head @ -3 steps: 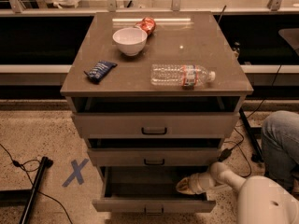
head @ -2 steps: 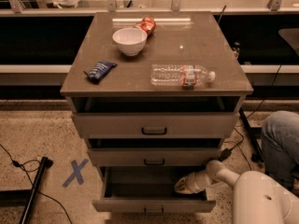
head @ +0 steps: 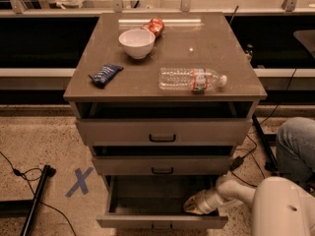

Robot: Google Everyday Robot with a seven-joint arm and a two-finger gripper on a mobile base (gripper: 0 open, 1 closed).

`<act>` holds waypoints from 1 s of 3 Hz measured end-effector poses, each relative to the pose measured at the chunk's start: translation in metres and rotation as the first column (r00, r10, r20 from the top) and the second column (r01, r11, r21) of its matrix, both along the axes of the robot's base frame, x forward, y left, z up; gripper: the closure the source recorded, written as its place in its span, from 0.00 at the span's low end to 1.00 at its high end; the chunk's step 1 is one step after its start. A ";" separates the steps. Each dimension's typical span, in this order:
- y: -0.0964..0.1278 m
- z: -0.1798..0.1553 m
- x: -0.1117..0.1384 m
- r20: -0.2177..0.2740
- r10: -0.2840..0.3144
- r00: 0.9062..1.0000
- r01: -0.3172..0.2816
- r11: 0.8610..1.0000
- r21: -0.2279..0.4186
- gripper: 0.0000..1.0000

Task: Open bottom drawer

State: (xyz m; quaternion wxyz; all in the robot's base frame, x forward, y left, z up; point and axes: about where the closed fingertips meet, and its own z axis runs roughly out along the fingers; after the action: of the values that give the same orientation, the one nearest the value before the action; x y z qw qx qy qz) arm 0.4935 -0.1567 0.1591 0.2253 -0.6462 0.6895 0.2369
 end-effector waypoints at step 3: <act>-0.003 0.015 -0.034 0.035 0.024 0.999 -0.026 0.998 0.055 1.00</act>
Offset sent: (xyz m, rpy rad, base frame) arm -0.0462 -0.0121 0.0186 0.0547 -0.0467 0.0285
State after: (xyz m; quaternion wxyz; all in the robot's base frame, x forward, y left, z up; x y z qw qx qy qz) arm 0.4600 -0.1596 0.1746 0.2520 -0.6522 0.6706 0.2477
